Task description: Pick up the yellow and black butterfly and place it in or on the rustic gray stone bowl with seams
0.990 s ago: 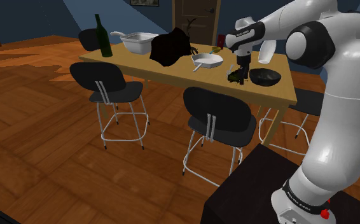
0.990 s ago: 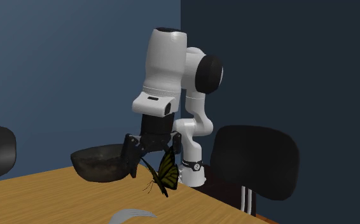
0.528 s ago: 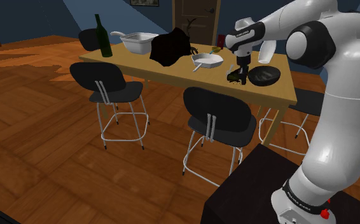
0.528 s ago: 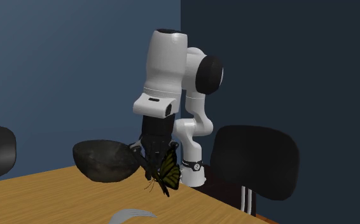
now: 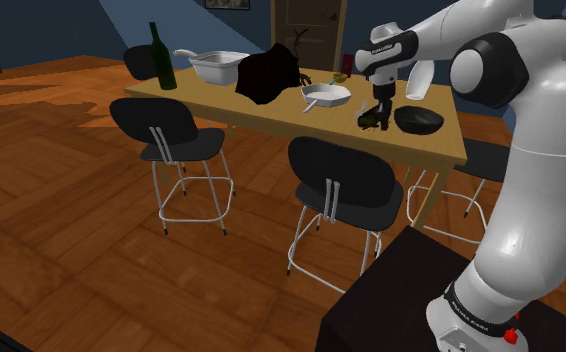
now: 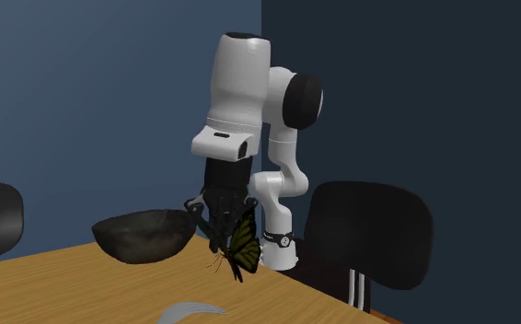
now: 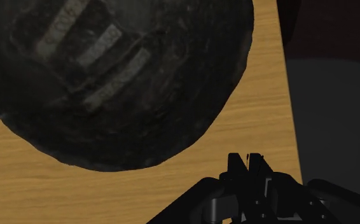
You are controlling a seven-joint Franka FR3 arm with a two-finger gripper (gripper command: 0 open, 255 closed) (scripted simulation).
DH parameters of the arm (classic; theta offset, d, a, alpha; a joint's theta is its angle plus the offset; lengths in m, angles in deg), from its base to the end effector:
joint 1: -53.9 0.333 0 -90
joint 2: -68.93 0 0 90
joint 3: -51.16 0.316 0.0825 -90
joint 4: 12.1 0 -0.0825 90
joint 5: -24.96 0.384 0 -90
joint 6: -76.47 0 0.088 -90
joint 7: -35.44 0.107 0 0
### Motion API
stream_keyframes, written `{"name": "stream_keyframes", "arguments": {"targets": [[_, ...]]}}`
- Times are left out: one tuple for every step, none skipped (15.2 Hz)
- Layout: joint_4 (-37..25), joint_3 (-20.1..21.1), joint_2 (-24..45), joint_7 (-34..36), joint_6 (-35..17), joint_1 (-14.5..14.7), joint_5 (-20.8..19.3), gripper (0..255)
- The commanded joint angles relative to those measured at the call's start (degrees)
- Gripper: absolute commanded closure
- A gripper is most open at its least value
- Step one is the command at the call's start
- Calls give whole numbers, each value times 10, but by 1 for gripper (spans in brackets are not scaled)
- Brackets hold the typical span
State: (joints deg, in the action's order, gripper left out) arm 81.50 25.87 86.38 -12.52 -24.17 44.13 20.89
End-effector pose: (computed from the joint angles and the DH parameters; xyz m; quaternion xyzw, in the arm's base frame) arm 0.5232 -0.3436 0.4451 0.9843 0.1245 -0.1228 0.0234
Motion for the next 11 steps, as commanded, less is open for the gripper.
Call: {"name": "stream_keyframes", "arguments": {"targets": [[-13, -1, -2, -2, 15, 0, -1, 255], [-19, -1, -3, -3, 22, -1, -1, 255], [-25, -1, -4, -4, 29, -1, -1, 255], [-32, -2, -5, -5, 36, -1, -2, 255], [-39, -2, -6, -6, 44, -1, -2, 255], [-46, -2, -6, -6, 51, -1, -2, 255], [-53, -2, -7, -7, 59, -1, -2, 255], [-60, -2, -7, -8, 66, -1, -2, 255], [-68, -3, -7, -10, 74, -2, -2, 255], [-76, -3, -7, -11, 81, -2, -2, 255], [-84, -3, -7, -12, 89, -2, -2, 255]]}}
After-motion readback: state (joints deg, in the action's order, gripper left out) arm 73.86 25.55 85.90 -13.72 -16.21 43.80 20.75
